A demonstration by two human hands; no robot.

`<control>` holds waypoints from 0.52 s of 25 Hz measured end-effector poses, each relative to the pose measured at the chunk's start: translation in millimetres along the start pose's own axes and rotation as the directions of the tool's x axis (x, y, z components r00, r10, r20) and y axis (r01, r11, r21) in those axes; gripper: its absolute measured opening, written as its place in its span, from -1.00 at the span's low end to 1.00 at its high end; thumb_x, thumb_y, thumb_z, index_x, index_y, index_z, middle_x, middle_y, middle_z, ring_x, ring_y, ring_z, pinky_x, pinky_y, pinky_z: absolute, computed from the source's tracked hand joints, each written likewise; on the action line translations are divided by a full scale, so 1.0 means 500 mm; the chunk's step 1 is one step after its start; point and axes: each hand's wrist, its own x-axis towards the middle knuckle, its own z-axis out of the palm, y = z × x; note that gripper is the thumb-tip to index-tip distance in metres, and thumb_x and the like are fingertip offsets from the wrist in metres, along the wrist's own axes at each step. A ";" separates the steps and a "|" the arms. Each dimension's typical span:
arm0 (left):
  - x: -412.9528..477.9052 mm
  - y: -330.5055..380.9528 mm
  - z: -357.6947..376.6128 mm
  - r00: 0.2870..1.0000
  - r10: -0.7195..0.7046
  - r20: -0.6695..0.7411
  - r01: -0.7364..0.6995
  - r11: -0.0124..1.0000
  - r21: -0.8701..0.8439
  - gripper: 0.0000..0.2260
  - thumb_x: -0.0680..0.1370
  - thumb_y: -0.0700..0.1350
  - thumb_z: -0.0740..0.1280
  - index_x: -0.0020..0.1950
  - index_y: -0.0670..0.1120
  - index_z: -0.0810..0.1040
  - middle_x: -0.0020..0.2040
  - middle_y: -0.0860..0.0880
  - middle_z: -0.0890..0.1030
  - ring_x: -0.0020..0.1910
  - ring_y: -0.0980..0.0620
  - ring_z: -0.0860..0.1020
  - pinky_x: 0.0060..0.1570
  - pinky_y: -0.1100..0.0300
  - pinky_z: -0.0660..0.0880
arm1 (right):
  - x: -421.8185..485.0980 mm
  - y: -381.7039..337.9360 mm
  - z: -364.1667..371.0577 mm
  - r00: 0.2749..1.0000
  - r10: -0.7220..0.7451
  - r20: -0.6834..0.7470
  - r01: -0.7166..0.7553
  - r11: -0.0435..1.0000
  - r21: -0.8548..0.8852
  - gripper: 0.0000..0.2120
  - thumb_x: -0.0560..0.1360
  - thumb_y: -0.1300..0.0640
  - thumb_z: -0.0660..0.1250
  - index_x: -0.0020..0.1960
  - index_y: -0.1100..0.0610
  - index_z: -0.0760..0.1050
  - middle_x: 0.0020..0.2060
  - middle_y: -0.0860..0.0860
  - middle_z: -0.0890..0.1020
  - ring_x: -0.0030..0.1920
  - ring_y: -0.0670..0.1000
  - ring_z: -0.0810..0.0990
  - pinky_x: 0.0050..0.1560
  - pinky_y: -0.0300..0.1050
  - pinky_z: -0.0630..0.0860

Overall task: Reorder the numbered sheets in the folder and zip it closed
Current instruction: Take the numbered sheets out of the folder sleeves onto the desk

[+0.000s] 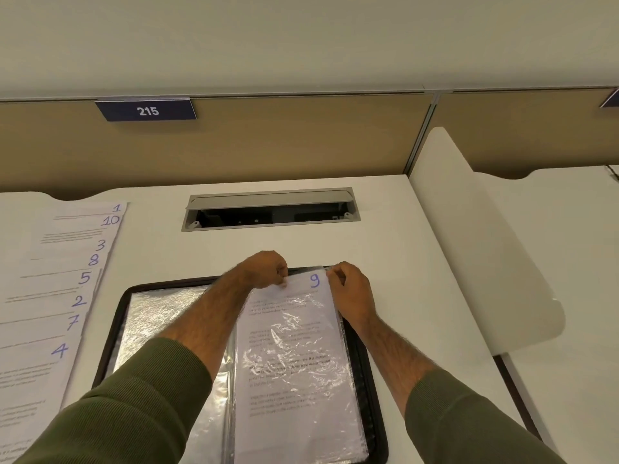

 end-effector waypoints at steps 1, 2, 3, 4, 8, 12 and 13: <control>0.001 0.000 -0.007 0.999 -0.012 -0.046 0.012 1.000 0.000 -0.93 0.54 -0.10 0.47 -0.03 -0.04 0.60 -0.10 0.05 0.57 -0.01 0.02 0.52 -0.02 0.15 0.41 | 0.005 0.001 -0.001 1.000 0.000 -0.018 0.001 1.000 0.014 -0.88 0.64 0.02 0.26 0.04 0.03 0.53 -0.04 -0.05 0.64 -0.05 -0.06 0.62 0.03 -0.03 0.63; 0.002 0.001 -0.014 0.994 -0.031 -0.106 0.030 1.000 -0.004 -0.94 0.56 -0.09 0.44 -0.03 -0.02 0.59 -0.06 0.04 0.57 -0.01 0.02 0.52 -0.01 0.14 0.42 | 0.010 0.000 -0.004 0.999 0.003 -0.032 -0.002 1.000 0.022 -0.86 0.64 0.01 0.25 0.09 0.04 0.54 -0.01 -0.04 0.65 -0.03 -0.04 0.63 0.05 -0.02 0.63; 0.001 0.004 -0.023 0.983 -0.052 -0.177 0.052 0.999 -0.007 -0.96 0.58 -0.08 0.41 -0.01 -0.02 0.59 -0.02 0.02 0.58 0.00 0.01 0.53 0.01 0.12 0.45 | 0.016 -0.002 -0.007 0.999 0.009 -0.041 -0.008 1.000 0.025 -0.83 0.64 0.00 0.24 0.13 0.04 0.55 0.02 -0.03 0.65 -0.02 -0.04 0.63 0.07 -0.01 0.63; -0.001 0.008 -0.033 0.963 -0.071 -0.261 0.072 0.997 -0.004 -0.95 0.60 -0.07 0.38 0.02 -0.03 0.62 0.01 0.01 0.60 0.00 0.01 0.53 0.04 0.10 0.48 | 0.022 -0.005 -0.009 0.999 0.018 -0.041 -0.017 1.000 0.026 -0.81 0.65 0.00 0.24 0.15 0.05 0.55 0.03 -0.03 0.66 -0.02 -0.04 0.63 0.07 -0.02 0.63; -0.002 0.021 -0.079 0.823 -0.051 -0.566 0.080 0.996 0.027 -0.84 0.64 -0.07 0.30 0.09 -0.07 0.66 0.03 -0.08 0.63 0.05 -0.08 0.54 0.08 -0.06 0.54 | 0.045 -0.031 -0.017 0.998 0.062 0.029 -0.064 0.996 0.058 -0.73 0.64 -0.06 0.27 0.16 0.12 0.55 0.03 -0.01 0.66 -0.04 -0.03 0.64 0.02 -0.08 0.63; -0.008 0.036 -0.127 0.625 -0.022 -0.780 -0.024 0.999 -0.048 -0.84 0.63 -0.10 0.31 0.08 -0.09 0.67 0.05 -0.08 0.65 0.08 -0.11 0.52 0.10 -0.08 0.50 | 0.064 -0.045 -0.017 0.992 0.085 0.097 -0.094 0.990 0.100 -0.74 0.62 -0.02 0.32 0.04 0.19 0.58 -0.12 -0.03 0.64 -0.17 -0.07 0.60 -0.18 -0.23 0.50; -0.012 0.043 -0.140 0.572 -0.016 -0.820 -0.048 0.997 -0.053 -0.85 0.63 -0.10 0.32 0.09 -0.09 0.67 0.05 -0.07 0.66 0.08 -0.11 0.52 0.10 -0.06 0.50 | 0.070 -0.045 -0.017 0.993 0.075 0.091 -0.083 0.992 0.098 -0.76 0.62 0.00 0.33 0.00 0.19 0.58 -0.17 -0.03 0.63 -0.20 -0.07 0.59 -0.19 -0.21 0.50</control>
